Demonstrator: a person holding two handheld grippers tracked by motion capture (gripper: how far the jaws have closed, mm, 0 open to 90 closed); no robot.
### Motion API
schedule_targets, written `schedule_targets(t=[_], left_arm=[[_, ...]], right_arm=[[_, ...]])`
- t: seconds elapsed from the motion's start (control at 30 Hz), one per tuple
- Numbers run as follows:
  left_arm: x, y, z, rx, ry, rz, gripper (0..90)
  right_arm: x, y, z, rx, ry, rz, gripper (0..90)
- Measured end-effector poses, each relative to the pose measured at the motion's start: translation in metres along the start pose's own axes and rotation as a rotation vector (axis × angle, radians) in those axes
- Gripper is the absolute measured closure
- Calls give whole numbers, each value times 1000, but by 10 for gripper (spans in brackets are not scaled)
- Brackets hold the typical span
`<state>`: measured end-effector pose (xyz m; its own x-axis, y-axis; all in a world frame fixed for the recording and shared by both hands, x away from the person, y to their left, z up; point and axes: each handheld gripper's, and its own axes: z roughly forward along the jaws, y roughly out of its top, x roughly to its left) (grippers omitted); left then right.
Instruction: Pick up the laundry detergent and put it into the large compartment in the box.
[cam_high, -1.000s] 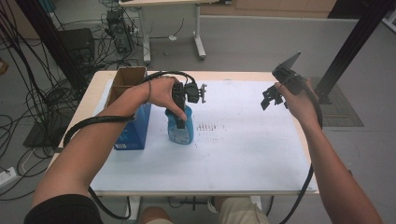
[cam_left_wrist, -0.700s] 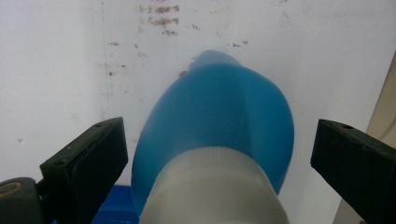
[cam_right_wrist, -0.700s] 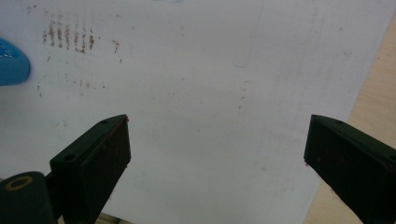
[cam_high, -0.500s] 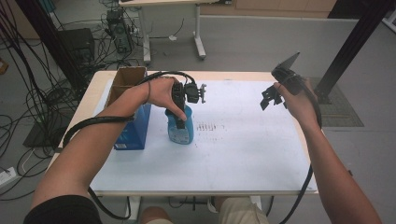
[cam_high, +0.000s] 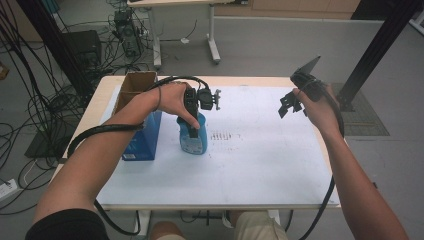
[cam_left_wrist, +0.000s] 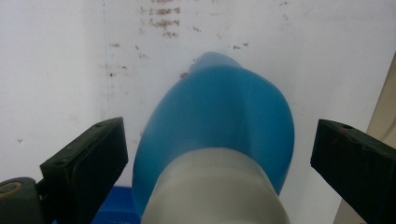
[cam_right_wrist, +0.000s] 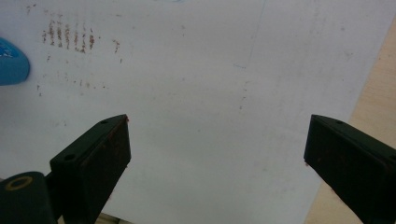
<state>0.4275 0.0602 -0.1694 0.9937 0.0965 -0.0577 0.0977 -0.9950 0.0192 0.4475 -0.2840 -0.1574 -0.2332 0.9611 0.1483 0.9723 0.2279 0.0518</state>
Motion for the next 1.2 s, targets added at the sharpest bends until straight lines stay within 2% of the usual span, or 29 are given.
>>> schedule_targets(t=[1.2], left_arm=[[-2,-1,-3,-5,8,2,44]], right_arm=[[3,1,2,2,-1,-4,75]])
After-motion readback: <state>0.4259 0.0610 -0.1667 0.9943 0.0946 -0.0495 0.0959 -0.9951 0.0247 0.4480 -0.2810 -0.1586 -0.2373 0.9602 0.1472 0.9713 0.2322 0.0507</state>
